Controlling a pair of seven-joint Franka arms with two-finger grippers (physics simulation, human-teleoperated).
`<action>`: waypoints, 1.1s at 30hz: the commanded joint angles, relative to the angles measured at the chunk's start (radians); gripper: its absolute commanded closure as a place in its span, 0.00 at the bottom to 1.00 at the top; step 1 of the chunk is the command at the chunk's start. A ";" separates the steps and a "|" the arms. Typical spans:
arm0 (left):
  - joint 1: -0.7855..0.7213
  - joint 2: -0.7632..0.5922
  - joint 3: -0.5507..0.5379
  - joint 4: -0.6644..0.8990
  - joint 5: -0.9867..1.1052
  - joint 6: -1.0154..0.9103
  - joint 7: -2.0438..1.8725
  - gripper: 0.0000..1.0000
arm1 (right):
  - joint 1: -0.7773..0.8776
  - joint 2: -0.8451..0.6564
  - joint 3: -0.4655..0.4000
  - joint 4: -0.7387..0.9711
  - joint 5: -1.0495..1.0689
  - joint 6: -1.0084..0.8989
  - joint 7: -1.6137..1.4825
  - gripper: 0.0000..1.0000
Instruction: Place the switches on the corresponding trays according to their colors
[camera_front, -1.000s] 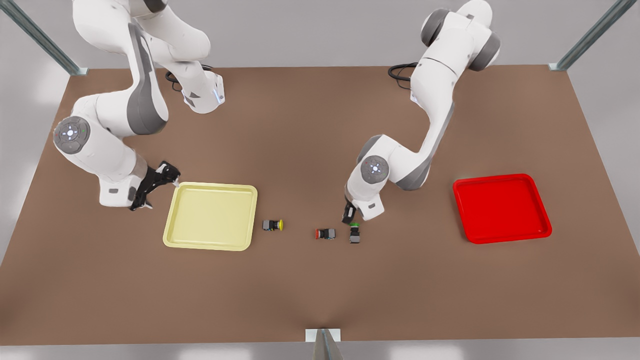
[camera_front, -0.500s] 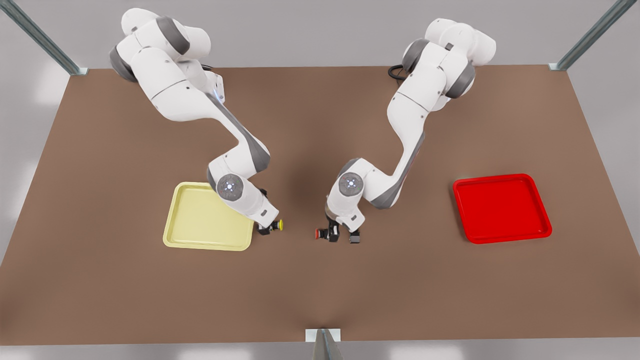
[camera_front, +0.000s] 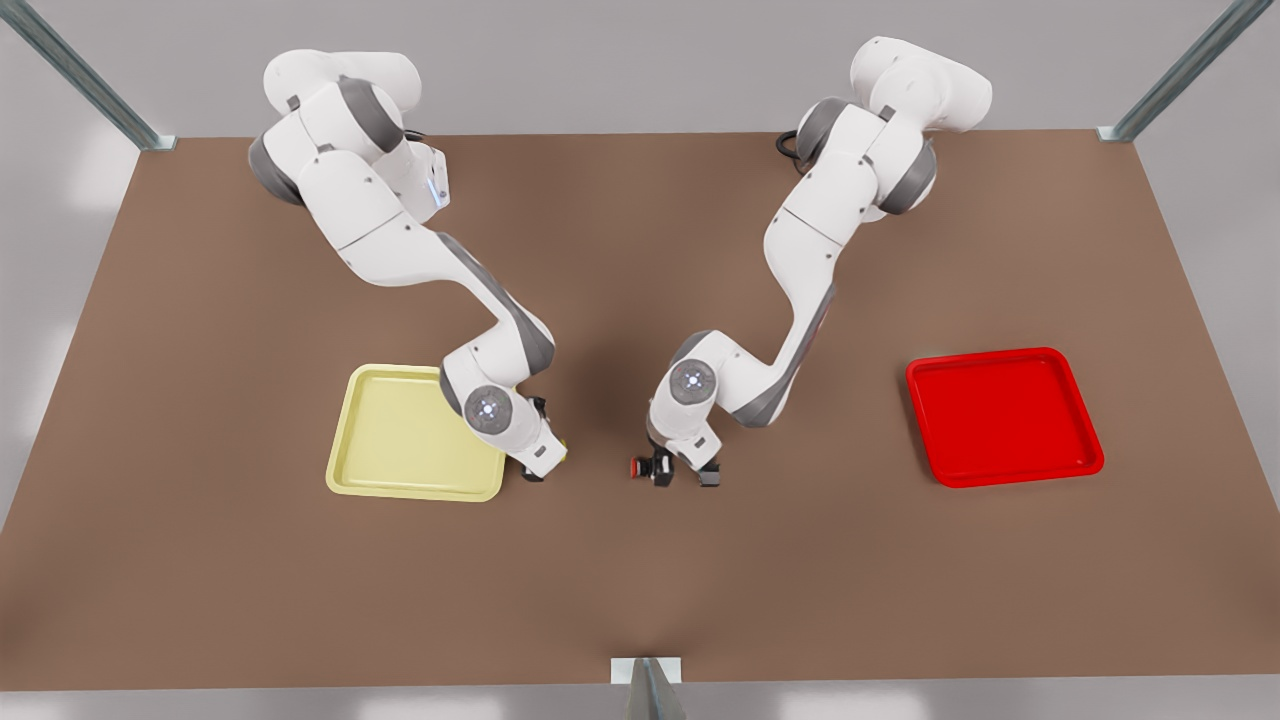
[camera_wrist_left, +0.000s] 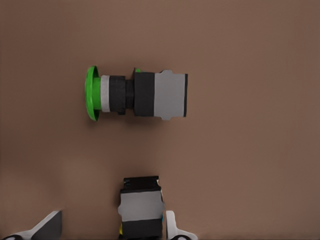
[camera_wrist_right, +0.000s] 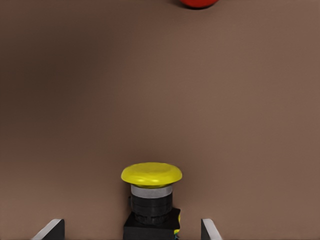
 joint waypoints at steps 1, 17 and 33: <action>0.000 0.000 0.000 0.000 -0.009 0.000 0.000 0.00 | 0.000 0.001 -0.001 -0.001 0.000 0.001 0.000 0.00; 0.004 0.041 0.003 0.014 -0.015 0.040 -0.002 0.27 | -0.003 0.021 0.011 -0.011 -0.055 0.013 -0.003 0.43; 0.006 0.029 0.001 0.015 -0.072 0.026 0.000 0.34 | -0.043 -0.002 0.036 -0.006 -0.054 -0.024 -0.006 0.48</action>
